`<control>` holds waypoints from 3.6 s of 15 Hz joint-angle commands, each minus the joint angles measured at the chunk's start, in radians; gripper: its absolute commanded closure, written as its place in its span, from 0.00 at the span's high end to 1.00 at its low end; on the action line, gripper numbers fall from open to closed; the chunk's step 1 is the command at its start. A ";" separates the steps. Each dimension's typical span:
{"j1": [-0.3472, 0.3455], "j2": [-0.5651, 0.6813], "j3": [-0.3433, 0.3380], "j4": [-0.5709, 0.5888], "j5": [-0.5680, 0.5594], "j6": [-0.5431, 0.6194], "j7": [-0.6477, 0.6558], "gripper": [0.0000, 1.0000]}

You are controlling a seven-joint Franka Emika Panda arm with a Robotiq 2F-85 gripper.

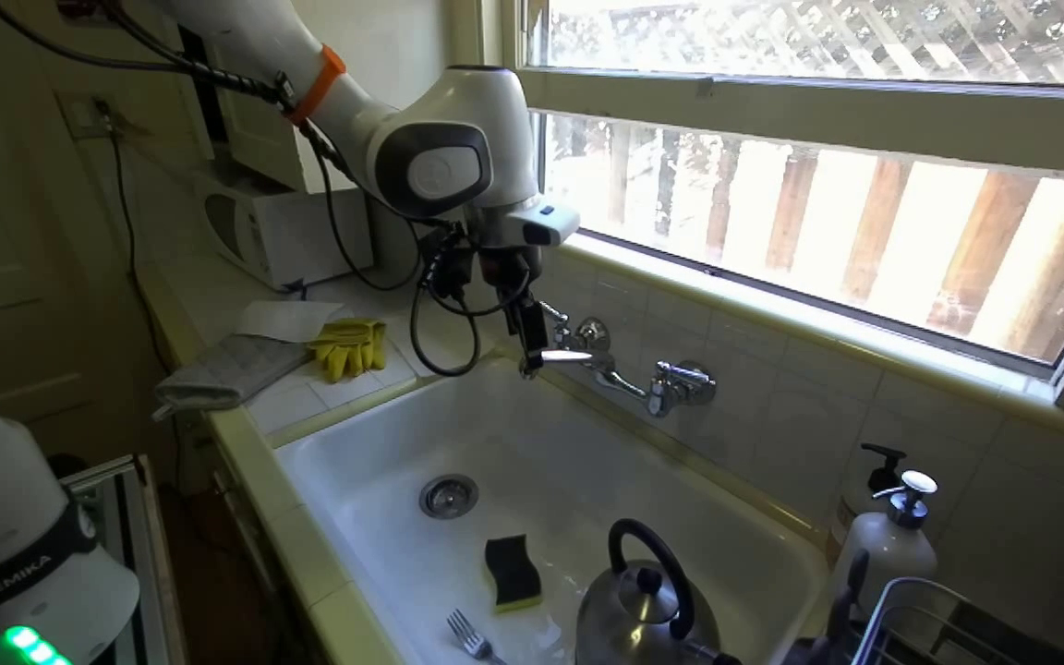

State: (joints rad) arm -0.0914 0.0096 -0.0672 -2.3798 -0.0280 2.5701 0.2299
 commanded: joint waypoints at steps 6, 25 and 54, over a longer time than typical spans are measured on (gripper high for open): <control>0.031 0.096 0.021 0.054 0.064 0.095 -0.026 1.00; 0.148 0.217 0.032 0.197 -0.061 0.084 0.154 1.00; 0.043 -0.022 -0.013 -0.151 -0.119 -0.058 -0.064 1.00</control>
State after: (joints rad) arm -0.0097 0.0195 -0.0535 -2.4485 -0.0992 2.4618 0.1510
